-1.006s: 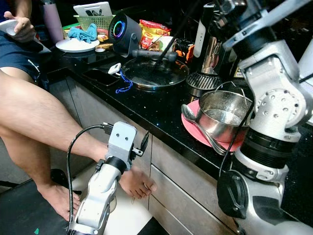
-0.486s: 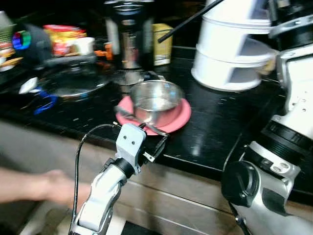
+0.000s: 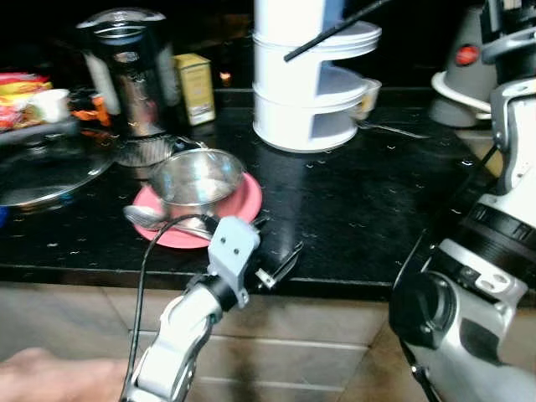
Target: Kitchen organization
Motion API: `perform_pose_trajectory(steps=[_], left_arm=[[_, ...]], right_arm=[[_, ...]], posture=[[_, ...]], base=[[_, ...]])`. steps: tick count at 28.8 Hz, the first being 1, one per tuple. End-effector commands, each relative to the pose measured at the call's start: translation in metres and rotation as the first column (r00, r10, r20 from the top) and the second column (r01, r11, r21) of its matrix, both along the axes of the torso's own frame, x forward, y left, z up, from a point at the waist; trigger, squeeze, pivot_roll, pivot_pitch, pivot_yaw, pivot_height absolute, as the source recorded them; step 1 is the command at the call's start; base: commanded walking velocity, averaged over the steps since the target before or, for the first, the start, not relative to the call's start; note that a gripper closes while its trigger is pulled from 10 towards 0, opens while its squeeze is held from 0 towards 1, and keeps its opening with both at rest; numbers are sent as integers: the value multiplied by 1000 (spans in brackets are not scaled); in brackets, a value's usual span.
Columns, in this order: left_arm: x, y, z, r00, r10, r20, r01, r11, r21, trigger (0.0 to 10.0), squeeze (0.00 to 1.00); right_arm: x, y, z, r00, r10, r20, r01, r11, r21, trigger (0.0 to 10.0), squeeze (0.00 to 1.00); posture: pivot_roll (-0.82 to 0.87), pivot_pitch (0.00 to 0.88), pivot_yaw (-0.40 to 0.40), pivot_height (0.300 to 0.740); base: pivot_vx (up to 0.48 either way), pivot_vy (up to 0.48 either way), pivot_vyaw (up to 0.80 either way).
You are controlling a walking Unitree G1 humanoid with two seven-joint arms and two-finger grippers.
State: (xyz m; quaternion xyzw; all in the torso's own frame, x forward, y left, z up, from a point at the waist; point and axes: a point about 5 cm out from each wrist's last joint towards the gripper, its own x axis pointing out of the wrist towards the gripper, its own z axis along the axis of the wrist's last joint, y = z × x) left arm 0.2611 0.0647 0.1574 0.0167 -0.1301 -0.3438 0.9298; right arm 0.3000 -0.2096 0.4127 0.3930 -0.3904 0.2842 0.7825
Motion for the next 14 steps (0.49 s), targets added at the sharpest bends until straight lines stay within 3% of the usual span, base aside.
perform_pose_trajectory(steps=[1,8,12,14], left_arm=[[0,2,-2,1000,-1,-16,1,1000,11,10000,0],[-1,2,-3,1000,-4,-15,4,1000,12,10000,0],[2,4,1,1000,22,4,-23,1000,16,10000,0],[5,6,6,998,61,25,-61,998,4,10000,0]], right_arm=[[0,4,1,1000,21,7,-21,1000,-7,10000,0],[1,4,1,1000,16,-2,-16,1000,-15,10000,0],[12,8,-8,990,-114,-87,100,984,-149,10000,0],[22,12,-19,955,-267,-130,218,928,-301,10000,0]], posture=[[-54,0,-8,740],[-55,0,-8,740],[-56,0,-8,740],[-59,0,-10,740]], base=[[0,0,-775],[0,0,-775],[0,0,-775],[0,0,-775]])
